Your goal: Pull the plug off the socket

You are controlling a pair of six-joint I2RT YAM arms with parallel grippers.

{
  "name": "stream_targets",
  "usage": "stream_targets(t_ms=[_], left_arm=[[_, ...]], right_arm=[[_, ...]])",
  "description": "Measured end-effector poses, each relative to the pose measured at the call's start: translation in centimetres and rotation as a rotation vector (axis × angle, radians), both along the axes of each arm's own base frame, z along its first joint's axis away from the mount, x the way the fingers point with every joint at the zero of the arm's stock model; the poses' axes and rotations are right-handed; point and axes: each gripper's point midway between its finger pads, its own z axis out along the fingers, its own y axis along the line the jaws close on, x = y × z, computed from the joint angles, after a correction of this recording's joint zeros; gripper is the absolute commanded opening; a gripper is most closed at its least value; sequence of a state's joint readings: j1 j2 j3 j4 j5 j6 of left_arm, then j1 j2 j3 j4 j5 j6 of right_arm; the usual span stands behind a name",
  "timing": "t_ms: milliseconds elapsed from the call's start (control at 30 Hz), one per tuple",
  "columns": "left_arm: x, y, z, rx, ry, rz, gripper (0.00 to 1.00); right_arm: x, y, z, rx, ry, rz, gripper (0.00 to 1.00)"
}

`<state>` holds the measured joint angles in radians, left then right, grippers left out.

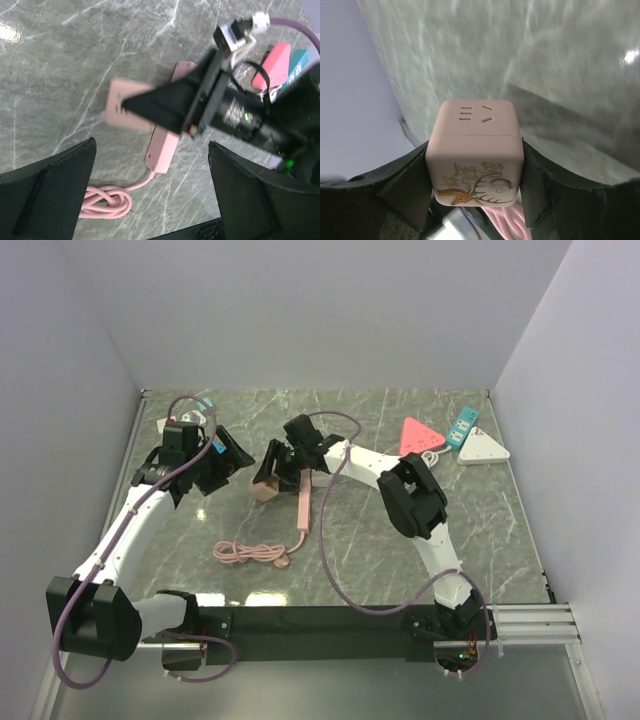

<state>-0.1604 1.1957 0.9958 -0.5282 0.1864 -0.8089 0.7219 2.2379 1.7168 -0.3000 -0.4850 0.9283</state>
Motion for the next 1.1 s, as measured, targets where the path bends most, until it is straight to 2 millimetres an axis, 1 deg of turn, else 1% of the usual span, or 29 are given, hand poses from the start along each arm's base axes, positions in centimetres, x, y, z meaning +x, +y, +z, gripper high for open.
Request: stream_targets(t_ms=[67,100,133,167,233,267,367,433,600,633,700,767,833,867,933,1000,1033,1067,1100], left_arm=[[-0.3,0.0,0.0,-0.002,-0.004,0.001,0.99],[-0.4,0.1,-0.1,-0.001,-0.002,0.001,1.0],[-0.6,0.1,-0.2,-0.002,-0.001,0.001,0.99],[-0.7,0.1,-0.3,-0.001,0.001,0.001,0.99],[-0.9,0.1,-0.5,0.0,0.006,0.002,0.99],[-1.0,0.2,-0.6,0.001,0.008,0.002,1.0],[-1.3,0.2,-0.9,0.002,0.011,0.002,0.99],[-1.5,0.3,-1.1,0.003,0.016,0.003,0.99],[-1.9,0.5,-2.1,0.009,0.04,0.007,0.99],[-1.9,0.5,-2.3,0.01,0.043,0.008,0.99],[-1.9,0.6,-2.3,0.011,0.044,0.008,0.99],[-1.7,0.5,-2.2,0.008,0.033,0.005,0.99],[-1.4,0.4,-2.3,0.007,0.03,-0.001,0.99],[-1.2,0.2,-2.5,0.006,0.03,-0.01,0.99],[-0.6,-0.2,-3.4,0.001,0.043,-0.043,0.99],[-0.2,-0.9,-4.8,-0.001,0.073,-0.079,0.99],[-0.2,-1.3,-5.6,0.003,0.093,-0.099,1.0],[-0.2,-1.8,-6.4,0.009,0.112,-0.121,0.99],[-0.4,-2.5,-7.3,0.018,0.132,-0.151,0.99]], right_arm=[[1.2,0.8,-0.1,0.008,0.015,-0.047,0.42],[2.1,1.5,0.3,0.024,0.013,-0.072,0.56],[2.7,2.0,0.5,0.04,0.011,-0.088,0.62],[3.4,2.6,0.9,0.06,0.008,-0.105,0.73],[4.7,3.9,1.9,0.107,0.006,-0.127,0.8],[5.4,4.6,2.6,0.135,0.001,-0.135,0.87],[7.1,6.4,4.4,0.222,-0.012,-0.148,0.91],[7.9,6.9,5.4,0.258,-0.011,-0.161,0.93],[8.6,7.0,7.2,0.345,-0.009,-0.159,0.94],[8.6,6.6,7.1,0.36,-0.006,-0.16,0.95],[8.1,5.0,6.5,0.365,0.015,-0.163,0.95],[7.5,3.0,5.8,0.347,0.033,-0.173,0.95],[6.5,0.6,6.3,0.319,0.019,-0.171,0.96],[5.9,-0.6,7.1,0.309,-0.003,-0.165,0.97],[5.0,-3.0,10.0,0.296,-0.08,-0.157,0.99],[3.5,-5.5,13.4,0.283,-0.184,-0.156,1.0],[2.7,-6.5,14.8,0.279,-0.223,-0.155,1.0],[1.8,-7.7,16.6,0.279,-0.29,-0.16,1.0],[0.7,-9.1,17.7,0.261,-0.341,-0.173,1.0]])
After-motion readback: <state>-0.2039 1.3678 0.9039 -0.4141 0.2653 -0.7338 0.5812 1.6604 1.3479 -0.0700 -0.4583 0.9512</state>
